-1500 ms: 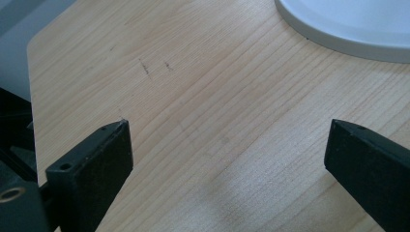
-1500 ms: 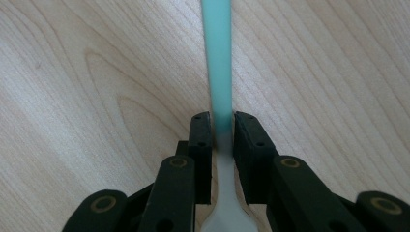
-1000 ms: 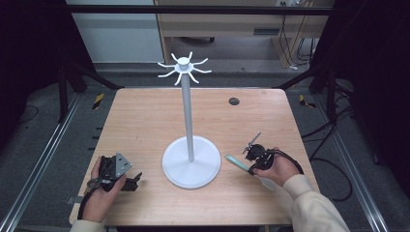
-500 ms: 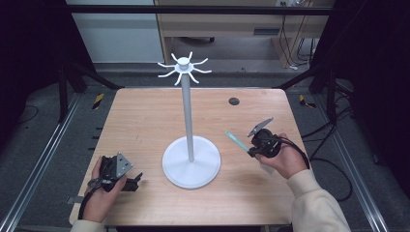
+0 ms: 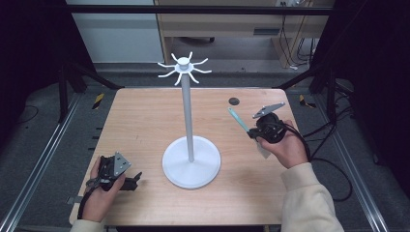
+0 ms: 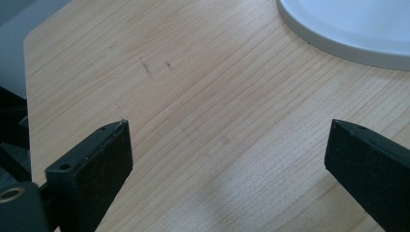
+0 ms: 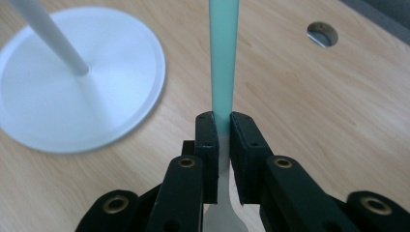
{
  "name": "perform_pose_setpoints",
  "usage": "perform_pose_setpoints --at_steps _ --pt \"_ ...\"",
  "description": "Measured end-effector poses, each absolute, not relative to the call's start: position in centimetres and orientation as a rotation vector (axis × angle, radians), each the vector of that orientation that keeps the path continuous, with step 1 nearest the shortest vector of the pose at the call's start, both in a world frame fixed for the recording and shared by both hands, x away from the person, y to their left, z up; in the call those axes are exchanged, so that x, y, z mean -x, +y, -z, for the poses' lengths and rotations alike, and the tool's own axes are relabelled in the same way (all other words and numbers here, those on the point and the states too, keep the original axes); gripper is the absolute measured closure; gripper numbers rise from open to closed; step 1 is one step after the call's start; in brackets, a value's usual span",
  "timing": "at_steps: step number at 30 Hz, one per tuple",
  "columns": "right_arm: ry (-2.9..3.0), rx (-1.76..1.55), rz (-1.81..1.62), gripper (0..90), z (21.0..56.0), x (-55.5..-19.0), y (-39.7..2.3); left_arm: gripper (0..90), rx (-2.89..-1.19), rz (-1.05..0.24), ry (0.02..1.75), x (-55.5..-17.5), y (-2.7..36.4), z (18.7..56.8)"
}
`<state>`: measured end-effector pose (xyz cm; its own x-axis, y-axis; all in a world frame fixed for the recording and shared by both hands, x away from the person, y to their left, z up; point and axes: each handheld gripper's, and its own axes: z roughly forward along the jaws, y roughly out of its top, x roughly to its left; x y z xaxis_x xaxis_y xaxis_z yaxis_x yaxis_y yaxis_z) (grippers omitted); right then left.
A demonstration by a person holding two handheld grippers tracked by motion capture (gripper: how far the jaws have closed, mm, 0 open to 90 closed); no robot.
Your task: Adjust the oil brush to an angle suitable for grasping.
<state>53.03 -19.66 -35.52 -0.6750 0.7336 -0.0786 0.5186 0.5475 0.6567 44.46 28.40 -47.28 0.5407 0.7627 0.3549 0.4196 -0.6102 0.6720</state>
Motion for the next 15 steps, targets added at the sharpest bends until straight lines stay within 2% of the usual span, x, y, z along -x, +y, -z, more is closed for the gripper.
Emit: perform_pose_setpoints --at_steps 15 --pt "2.294 -1.1 -1.032 82.4 34.64 -53.57 -18.93 2.8 -2.249 -0.863 0.961 -44.49 28.41 47.27"
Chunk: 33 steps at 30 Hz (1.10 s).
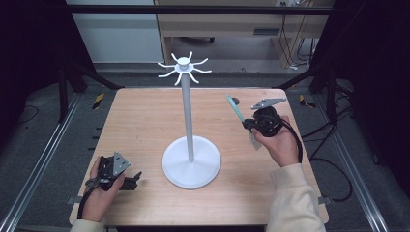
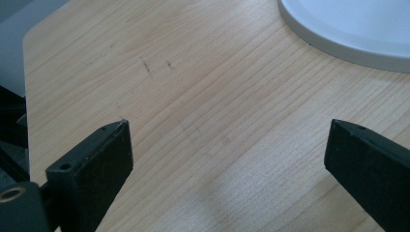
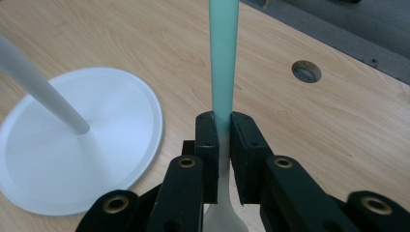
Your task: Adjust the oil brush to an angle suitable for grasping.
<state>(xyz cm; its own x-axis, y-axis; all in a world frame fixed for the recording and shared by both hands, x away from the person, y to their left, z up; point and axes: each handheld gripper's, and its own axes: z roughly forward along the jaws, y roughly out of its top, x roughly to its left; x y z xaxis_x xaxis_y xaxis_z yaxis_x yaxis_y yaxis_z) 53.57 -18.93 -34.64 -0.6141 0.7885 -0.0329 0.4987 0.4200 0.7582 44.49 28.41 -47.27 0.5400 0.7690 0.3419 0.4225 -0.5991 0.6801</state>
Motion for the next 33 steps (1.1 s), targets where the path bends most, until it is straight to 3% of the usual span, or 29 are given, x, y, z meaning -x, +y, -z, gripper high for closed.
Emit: perform_pose_setpoints --at_steps 33 --pt "2.122 -1.038 -1.269 82.4 32.8 -49.9 -19.0 2.8 -2.194 -0.877 0.993 -44.6 29.0 47.0"
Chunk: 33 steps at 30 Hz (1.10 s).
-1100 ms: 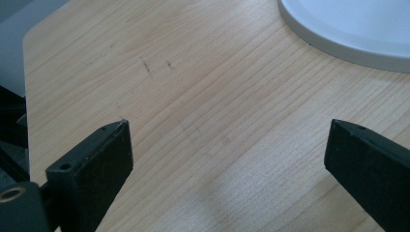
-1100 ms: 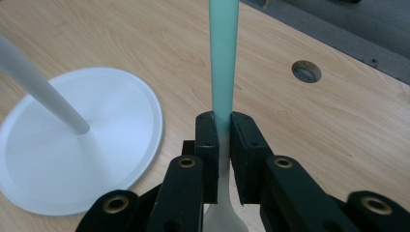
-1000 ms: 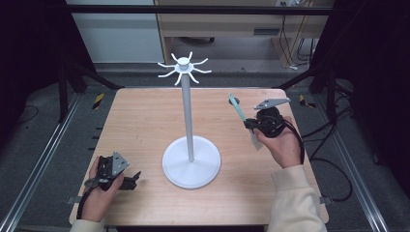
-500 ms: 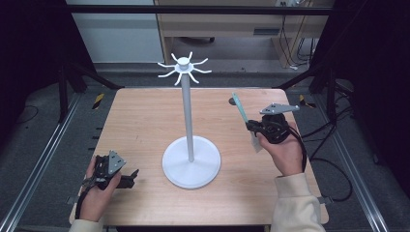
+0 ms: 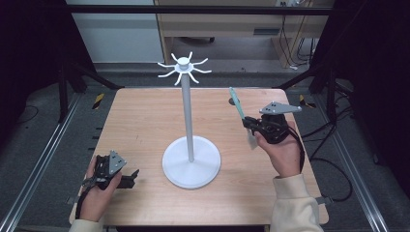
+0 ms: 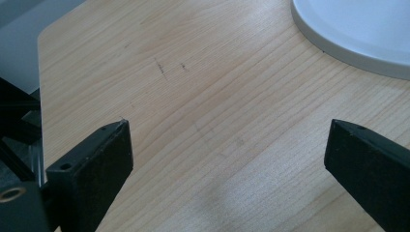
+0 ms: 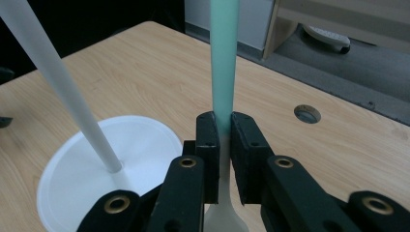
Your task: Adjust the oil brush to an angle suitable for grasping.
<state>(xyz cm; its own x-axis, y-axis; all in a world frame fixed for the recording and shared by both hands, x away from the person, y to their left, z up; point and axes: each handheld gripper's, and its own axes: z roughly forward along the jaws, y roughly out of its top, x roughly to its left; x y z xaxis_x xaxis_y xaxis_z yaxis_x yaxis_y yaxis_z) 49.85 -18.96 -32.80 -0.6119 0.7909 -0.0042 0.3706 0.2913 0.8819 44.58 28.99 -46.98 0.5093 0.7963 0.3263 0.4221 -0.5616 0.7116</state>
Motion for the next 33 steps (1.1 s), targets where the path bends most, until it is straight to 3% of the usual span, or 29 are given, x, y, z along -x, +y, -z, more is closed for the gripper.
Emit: perform_pose_setpoints --at_steps 33 --pt "2.034 -0.913 -1.44 82.3 30.0 -47.6 -17.2 2.8 -2.216 -0.873 0.978 -44.6 28.9 47.0"
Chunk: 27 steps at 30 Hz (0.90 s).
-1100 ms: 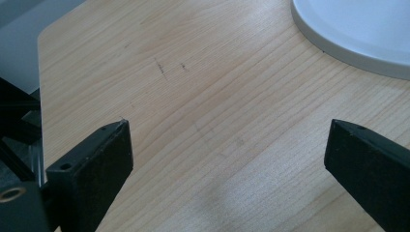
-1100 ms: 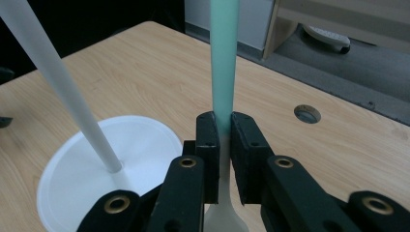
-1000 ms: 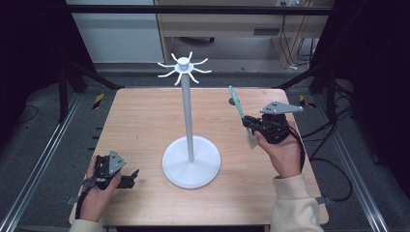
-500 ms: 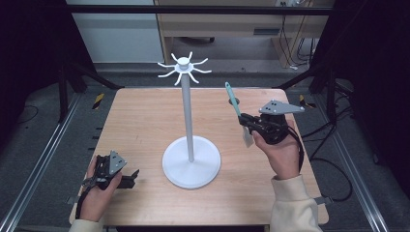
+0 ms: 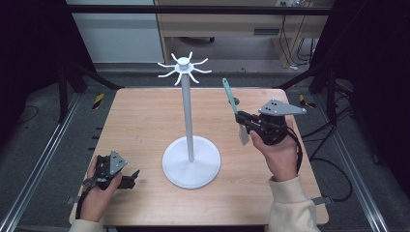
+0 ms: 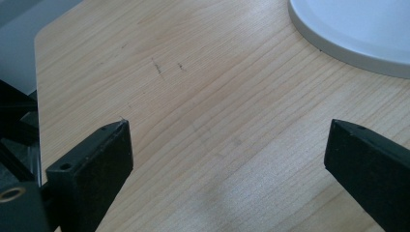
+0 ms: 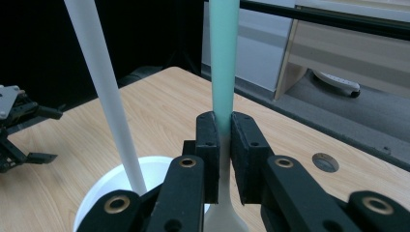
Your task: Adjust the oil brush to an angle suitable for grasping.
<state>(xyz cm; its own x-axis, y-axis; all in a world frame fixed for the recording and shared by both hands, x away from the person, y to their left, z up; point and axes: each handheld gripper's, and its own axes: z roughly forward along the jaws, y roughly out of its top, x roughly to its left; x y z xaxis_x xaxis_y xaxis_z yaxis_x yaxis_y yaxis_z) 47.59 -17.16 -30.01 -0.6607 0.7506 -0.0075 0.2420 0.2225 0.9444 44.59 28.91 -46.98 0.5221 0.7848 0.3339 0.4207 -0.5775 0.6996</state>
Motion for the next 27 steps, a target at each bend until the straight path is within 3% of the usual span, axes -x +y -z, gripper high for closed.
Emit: perform_pose_setpoints --at_steps 27 --pt "1.986 -0.86 -1.544 82.4 28.9 -46.6 -16.8 2.9 -2.222 -0.869 0.973 -44.6 28.8 47.0"
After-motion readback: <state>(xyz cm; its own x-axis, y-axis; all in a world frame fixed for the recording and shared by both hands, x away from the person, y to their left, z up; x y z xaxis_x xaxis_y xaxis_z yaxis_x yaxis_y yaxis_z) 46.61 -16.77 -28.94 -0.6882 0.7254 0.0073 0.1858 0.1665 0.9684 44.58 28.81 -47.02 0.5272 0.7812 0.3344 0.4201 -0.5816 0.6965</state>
